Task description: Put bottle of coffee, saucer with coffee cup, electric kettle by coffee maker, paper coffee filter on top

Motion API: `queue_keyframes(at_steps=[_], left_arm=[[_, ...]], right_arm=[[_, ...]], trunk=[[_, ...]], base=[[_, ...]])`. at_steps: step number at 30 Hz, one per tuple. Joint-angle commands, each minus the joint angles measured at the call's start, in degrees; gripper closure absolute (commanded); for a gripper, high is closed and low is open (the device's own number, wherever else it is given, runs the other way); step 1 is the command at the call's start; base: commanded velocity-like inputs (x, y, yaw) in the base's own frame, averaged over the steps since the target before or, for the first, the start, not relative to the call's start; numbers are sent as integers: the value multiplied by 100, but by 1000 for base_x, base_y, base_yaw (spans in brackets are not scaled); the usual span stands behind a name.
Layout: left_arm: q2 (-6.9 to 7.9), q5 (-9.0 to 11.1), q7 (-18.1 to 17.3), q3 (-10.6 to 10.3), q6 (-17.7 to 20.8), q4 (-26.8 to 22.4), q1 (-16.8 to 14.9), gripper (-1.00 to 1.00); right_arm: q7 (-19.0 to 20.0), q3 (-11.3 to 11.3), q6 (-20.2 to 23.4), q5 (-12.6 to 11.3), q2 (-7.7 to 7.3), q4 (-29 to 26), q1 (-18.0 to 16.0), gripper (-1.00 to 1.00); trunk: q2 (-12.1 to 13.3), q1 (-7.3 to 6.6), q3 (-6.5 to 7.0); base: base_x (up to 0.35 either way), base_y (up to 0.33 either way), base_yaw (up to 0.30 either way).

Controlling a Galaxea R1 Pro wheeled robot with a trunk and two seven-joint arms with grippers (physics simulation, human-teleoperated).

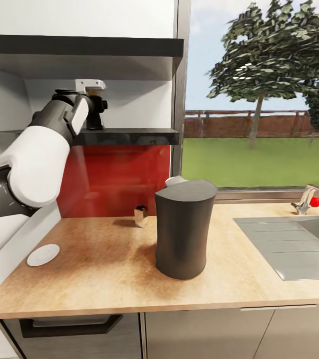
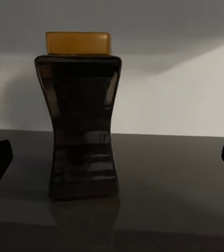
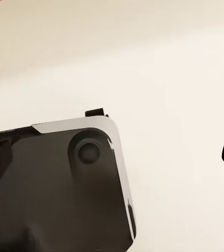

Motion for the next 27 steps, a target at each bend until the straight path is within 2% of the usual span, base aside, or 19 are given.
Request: queue_keyframes(at_steps=[1,10,20,27], left_arm=[[-2,-1,16,22,24,-22,3,-100],[11,-2,39,19,34,-76,26,-100],[9,3,40,19,24,-94,106,-100],[8,-1,40,19,26,-87,145,-100]], right_arm=[[4,-11,-20,-37,1,4,-1,-100],[6,-11,-20,-34,-1,10,-1,-100],[7,-11,-20,-30,0,13,-1,-100],[7,-11,-20,-29,-1,13,-1,-100]], trunk=[[-4,2,-3],[-4,2,-3],[-4,2,-3],[-4,2,-3]], base=[[0,75,0],[0,178,0],[6,19,0],[203,1,0]])
